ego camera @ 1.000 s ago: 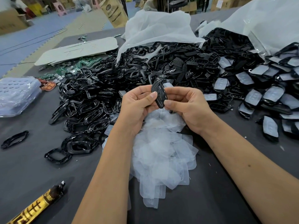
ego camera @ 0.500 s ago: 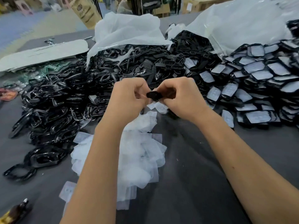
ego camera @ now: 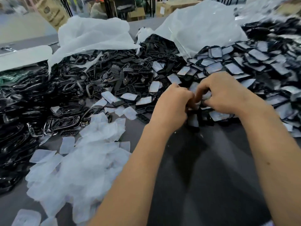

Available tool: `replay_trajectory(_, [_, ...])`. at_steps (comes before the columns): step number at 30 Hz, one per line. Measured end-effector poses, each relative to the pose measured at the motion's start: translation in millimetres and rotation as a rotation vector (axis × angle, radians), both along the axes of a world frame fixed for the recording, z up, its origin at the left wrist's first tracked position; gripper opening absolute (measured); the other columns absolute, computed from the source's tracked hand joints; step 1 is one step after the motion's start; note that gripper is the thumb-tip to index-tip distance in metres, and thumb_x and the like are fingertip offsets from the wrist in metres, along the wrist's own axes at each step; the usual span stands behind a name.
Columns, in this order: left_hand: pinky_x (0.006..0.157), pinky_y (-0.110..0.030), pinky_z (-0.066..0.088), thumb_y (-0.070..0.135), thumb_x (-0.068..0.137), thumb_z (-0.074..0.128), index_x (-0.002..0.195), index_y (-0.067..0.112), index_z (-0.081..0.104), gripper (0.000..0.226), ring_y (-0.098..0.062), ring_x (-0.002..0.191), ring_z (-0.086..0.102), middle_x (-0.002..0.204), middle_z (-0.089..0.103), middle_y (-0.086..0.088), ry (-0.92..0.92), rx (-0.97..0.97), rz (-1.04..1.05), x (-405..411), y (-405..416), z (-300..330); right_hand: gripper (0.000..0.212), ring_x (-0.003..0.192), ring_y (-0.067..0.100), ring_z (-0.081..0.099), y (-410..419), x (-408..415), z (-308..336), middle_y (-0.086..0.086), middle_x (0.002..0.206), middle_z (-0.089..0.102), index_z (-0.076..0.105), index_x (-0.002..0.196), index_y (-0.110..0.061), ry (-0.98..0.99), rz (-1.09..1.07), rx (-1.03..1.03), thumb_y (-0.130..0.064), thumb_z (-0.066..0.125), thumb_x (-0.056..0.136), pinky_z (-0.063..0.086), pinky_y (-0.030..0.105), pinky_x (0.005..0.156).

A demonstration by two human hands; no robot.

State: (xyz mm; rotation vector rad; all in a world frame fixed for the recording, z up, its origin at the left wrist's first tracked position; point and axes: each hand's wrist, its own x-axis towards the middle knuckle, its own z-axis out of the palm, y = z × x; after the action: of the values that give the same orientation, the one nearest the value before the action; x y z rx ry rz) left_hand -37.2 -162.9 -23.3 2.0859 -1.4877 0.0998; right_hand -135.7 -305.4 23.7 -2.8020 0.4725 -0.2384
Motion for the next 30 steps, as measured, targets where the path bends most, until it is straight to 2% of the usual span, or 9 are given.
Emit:
replay_trajectory(1, [0.078,-0.041,0.047,-0.008,0.071,0.068,0.087,0.016,0.077,0.03,-0.026,0.096,0.052,0.09,0.069,-0.001,-0.008,0.042,-0.005,0.2,-0.3,-1.5,0.052,0.089,0.015,0.066,-0.5,0.2,-0.8,-0.01,0.086,0.07,0.073,0.073,-0.042,0.046,0.008,-0.014,0.01,0.07,0.078,0.053,0.023,0.077])
replay_trajectory(3, [0.078,-0.038,0.046,-0.008,0.069,0.068,0.087,0.017,0.079,0.034,-0.024,0.097,0.05,0.091,0.07,0.002,0.009,0.064,0.01,0.1,1.5,-1.6,0.053,0.096,0.02,0.066,-0.4,2.5,0.9,-0.004,0.096,0.074,0.078,0.081,-0.039,0.097,0.01,-0.023,0.012,0.064,0.078,0.057,0.039,0.086])
replay_trajectory(8, [0.07,-0.035,0.043,-0.009,0.064,0.06,0.084,0.015,0.077,0.035,-0.024,0.093,0.052,0.086,0.07,-0.002,0.116,-0.023,0.108,1.6,12.0,4.7,0.048,0.085,0.015,0.07,7.3,17.3,12.0,-0.005,0.089,0.076,0.077,0.078,-0.033,0.032,-0.021,0.031,0.011,0.058,0.078,0.061,0.035,0.079])
replay_trajectory(12, [0.068,-0.038,0.046,-0.002,0.072,0.062,0.088,0.015,0.078,0.028,-0.028,0.089,0.06,0.086,0.07,-0.006,0.03,-0.028,0.363,12.4,26.0,7.3,0.041,0.087,0.018,0.07,34.3,47.4,14.2,-0.001,0.09,0.076,0.081,0.085,-0.028,-0.075,0.004,0.029,0.007,0.06,0.078,0.06,0.037,0.082])
replay_trajectory(16, [0.082,-0.04,0.049,0.003,0.077,0.061,0.099,0.014,0.077,0.029,-0.03,0.104,0.059,0.102,0.071,-0.008,0.04,-0.031,0.638,34.8,53.1,10.7,0.036,0.092,0.021,0.071,64.9,79.7,1.4,0.004,0.097,0.077,0.081,0.096,-0.024,-0.095,0.044,0.021,0.002,0.062,0.08,0.06,0.039,0.086])
replay_trajectory(20, [0.095,-0.039,0.044,0.007,0.087,0.056,0.122,0.015,0.066,0.037,-0.037,0.121,0.046,0.125,0.059,-0.014,0.024,0.159,0.821,65.4,82.2,14.1,0.03,0.096,0.023,0.07,86.5,101.7,-13.2,0.004,0.103,0.077,0.08,0.102,-0.024,-0.08,0.124,0.032,-0.004,0.065,0.085,0.06,0.039,0.085])
replay_trajectory(25, [0.093,-0.045,0.047,0.003,0.092,0.055,0.136,0.011,0.058,0.045,-0.042,0.125,0.05,0.135,0.055,-0.018,0.093,0.305,0.835,93.4,111.6,11.4,0.028,0.109,0.027,0.062,105.4,125.4,-28.6,0.005,0.107,0.074,0.078,0.106,-0.022,-0.155,0.106,0.003,-0.006,0.064,0.089,0.057,0.042,0.09])
replay_trajectory(27, [0.089,-0.046,0.05,0.0,0.089,0.054,0.133,0.012,0.062,0.046,-0.04,0.121,0.055,0.131,0.059,-0.016,0.111,0.3,0.796,95.4,121.2,7.9,0.028,0.118,0.031,0.05,112.1,134.5,-37.4,0.009,0.113,0.068,0.073,0.116,-0.022,-0.159,0.105,-0.093,-0.011,0.063,0.093,0.047,0.037,0.093])
replay_trajectory(30, [0.089,-0.043,0.05,0.0,0.087,0.059,0.121,0.017,0.072,0.04,-0.036,0.118,0.057,0.123,0.066,-0.011,0.082,0.2,0.792,97.8,130.8,2.7,0.031,0.121,0.032,0.045,117.0,143.9,-45.4,0.011,0.118,0.062,0.068,0.128,-0.019,-0.142,0.106,-0.163,-0.019,0.064,0.097,0.037,0.032,0.088])
